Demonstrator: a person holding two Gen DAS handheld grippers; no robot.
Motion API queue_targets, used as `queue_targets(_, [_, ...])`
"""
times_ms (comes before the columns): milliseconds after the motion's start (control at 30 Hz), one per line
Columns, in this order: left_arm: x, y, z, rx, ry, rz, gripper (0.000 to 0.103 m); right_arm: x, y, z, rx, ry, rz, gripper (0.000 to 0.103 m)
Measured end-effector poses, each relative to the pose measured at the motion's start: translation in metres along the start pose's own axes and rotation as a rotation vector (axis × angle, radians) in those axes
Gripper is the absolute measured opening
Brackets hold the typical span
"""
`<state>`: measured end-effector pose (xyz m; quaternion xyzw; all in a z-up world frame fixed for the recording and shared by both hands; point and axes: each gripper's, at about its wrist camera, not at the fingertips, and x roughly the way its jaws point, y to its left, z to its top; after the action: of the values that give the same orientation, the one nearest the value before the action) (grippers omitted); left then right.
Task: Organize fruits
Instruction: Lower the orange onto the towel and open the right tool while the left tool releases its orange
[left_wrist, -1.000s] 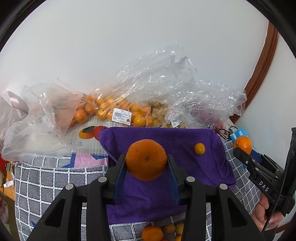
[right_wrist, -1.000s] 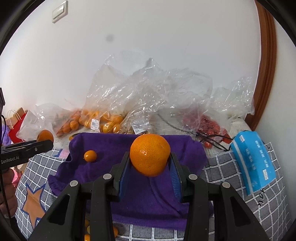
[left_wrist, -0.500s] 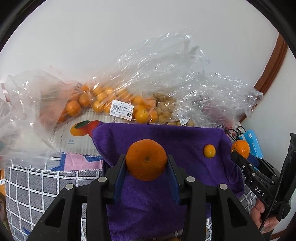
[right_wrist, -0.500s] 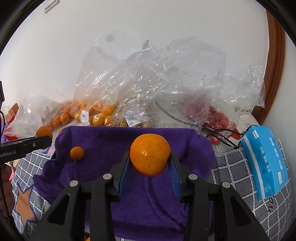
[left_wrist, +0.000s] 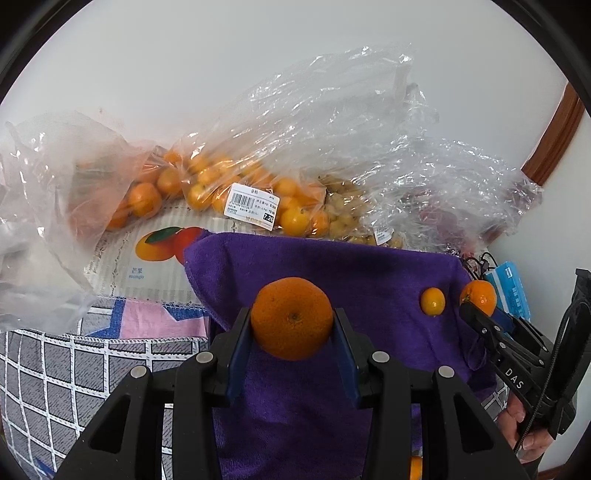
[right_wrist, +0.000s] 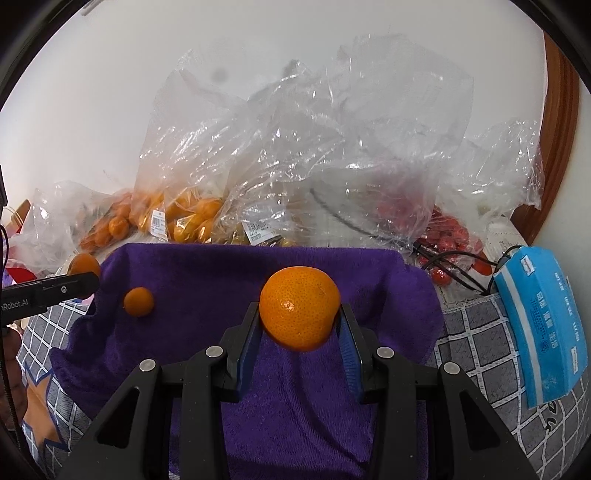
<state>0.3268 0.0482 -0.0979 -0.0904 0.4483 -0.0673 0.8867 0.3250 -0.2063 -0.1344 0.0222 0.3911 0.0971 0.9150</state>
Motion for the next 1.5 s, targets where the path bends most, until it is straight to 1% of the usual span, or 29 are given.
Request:
queue_targets(333, [0.018,0.002,-0.01,0.0,0.053,0.003,0.04,0.018,-0.003,-0.012,0.007,0.051,0.0,0.04])
queue_targets(700, [0.03,-0.003,-0.024,0.041,0.101,0.022,0.04,0.034,-0.003,-0.028,-0.007,0.114,-0.004,0.04])
queue_targets(800, [0.033,-0.001,-0.027,0.036,0.118,0.027,0.04,0.038,-0.004,-0.033,-0.004,0.138,-0.011,0.04])
queue_targets(867, [0.034,0.0,-0.028,0.032,0.123,0.029,0.04,0.039,-0.004,-0.035,-0.003,0.137,-0.012,0.04])
queue_targets(1033, [0.039,0.003,-0.03,0.017,0.146,0.028,0.04,0.037,-0.004,-0.037,-0.008,0.14,-0.021,0.042])
queue_targets(1100, [0.039,0.003,-0.031,0.018,0.145,0.029,0.04,0.034,-0.004,-0.038,-0.006,0.139,-0.023,0.048])
queue_targets(1133, [0.038,0.002,-0.032,0.022,0.145,0.032,0.04,0.031,-0.004,-0.039,-0.006,0.136,-0.024,0.05])
queue_targets(1300, [0.032,-0.001,-0.031,0.019,0.145,0.028,0.041,0.016,-0.003,-0.042,-0.003,0.122,-0.042,0.052])
queue_targets(1333, [0.028,-0.002,-0.031,0.019,0.135,0.024,0.042,0.012,-0.003,-0.043,-0.002,0.117,-0.045,0.052])
queue_targets(1367, [0.024,-0.002,-0.031,0.019,0.128,0.022,0.047,0.007,-0.002,-0.044,0.0,0.111,-0.047,0.052])
queue_targets(1400, [0.019,-0.002,-0.031,0.021,0.118,0.023,0.049,0.003,-0.001,-0.045,0.002,0.108,-0.047,0.053])
queue_targets(1500, [0.005,-0.003,-0.031,0.025,0.096,0.025,0.05,-0.01,0.0,-0.047,0.007,0.098,-0.047,0.054])
